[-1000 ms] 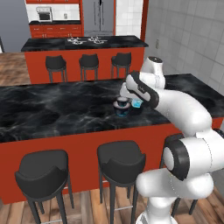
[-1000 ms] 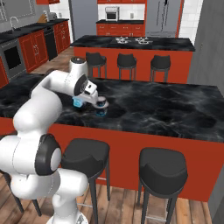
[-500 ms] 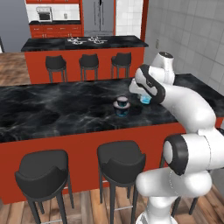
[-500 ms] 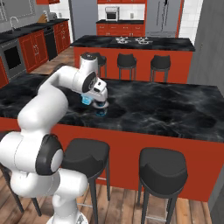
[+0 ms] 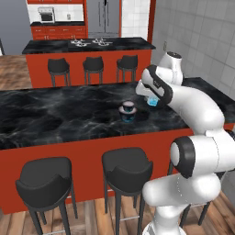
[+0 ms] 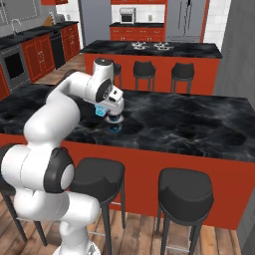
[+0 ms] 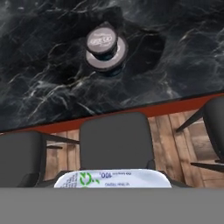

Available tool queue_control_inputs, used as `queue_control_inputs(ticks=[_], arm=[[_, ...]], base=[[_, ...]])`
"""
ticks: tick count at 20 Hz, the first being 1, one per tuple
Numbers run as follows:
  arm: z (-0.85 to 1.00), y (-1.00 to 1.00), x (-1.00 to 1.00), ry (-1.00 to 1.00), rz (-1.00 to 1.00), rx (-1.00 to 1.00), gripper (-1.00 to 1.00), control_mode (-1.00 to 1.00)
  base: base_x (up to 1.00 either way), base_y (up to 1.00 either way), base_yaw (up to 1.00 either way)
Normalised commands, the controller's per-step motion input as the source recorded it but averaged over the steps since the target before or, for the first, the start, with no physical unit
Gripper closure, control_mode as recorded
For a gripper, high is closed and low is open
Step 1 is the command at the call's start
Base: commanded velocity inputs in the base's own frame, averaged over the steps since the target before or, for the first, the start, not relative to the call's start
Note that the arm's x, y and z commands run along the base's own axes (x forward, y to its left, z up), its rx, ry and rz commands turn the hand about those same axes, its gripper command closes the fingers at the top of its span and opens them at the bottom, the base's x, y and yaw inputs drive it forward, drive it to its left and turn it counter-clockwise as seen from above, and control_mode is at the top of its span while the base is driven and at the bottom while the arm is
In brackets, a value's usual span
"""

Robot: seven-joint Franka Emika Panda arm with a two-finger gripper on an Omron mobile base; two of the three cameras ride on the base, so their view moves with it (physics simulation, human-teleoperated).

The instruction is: Stack the yogurt containers by placing the smaller containers on top of the larger containers.

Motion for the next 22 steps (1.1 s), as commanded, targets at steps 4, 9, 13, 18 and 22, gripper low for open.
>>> queue_control_inputs(ticks=[4,9,13,18,22], arm=[[0.05,0.00,0.32,0.00,0.00,0.00,1.00,-1.00],[0.01,0.00,0.26,0.00,0.00,0.00,1.00,-1.00],[0.00,0.00,0.26,0.00,0.00,0.00,1.00,-1.00],[0.00,0.00,0.26,0.00,0.00,0.00,1.00,-1.00],[0.00,0.00,0.24,0.00,0.00,0.00,1.00,-1.00]], base=[[0.00,0.00,0.00],[0.00,0.00,0.00],[0.00,0.00,0.00],[0.00,0.00,0.00],[0.00,0.00,0.00]])
